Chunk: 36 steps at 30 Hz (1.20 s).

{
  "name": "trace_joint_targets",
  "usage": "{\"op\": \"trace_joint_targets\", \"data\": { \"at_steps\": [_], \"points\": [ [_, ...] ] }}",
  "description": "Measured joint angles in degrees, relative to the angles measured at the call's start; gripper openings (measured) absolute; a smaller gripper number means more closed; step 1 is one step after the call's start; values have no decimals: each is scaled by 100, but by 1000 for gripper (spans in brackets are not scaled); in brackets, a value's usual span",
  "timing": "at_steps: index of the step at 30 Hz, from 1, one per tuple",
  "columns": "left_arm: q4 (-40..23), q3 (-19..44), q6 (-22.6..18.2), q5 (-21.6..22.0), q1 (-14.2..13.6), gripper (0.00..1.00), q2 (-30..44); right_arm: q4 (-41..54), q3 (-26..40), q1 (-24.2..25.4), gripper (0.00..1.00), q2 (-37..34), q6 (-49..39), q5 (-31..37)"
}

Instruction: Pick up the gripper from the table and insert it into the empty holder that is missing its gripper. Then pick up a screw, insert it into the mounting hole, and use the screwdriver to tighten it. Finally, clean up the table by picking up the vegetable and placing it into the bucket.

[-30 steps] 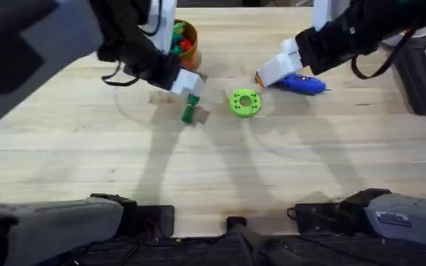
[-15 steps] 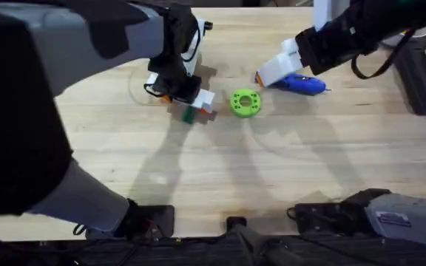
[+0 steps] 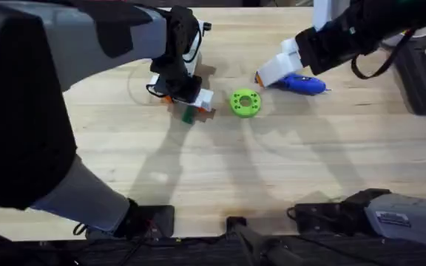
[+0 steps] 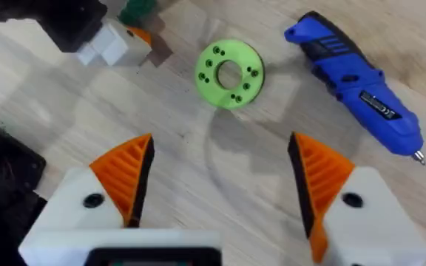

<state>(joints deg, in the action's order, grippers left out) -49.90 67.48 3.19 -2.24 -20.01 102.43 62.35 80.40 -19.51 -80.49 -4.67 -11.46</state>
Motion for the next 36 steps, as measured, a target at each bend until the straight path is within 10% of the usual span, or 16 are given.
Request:
{"op": "trace_joint_targets", "data": {
  "at_steps": [4,9,23,36],
  "points": [
    [7,0,43,15,-20,664,0,1,0,0,994,0,-1,1],
    [23,2,63,15,-145,39,0,2,0,0,993,0,0,0],
    [-240,210,295,103,-219,24,-118,2,0,0,994,1,0,0],
    [-1509,2718,280,707,168,24,-1287,-2,0,0,994,2,0,1]
  ]
}}
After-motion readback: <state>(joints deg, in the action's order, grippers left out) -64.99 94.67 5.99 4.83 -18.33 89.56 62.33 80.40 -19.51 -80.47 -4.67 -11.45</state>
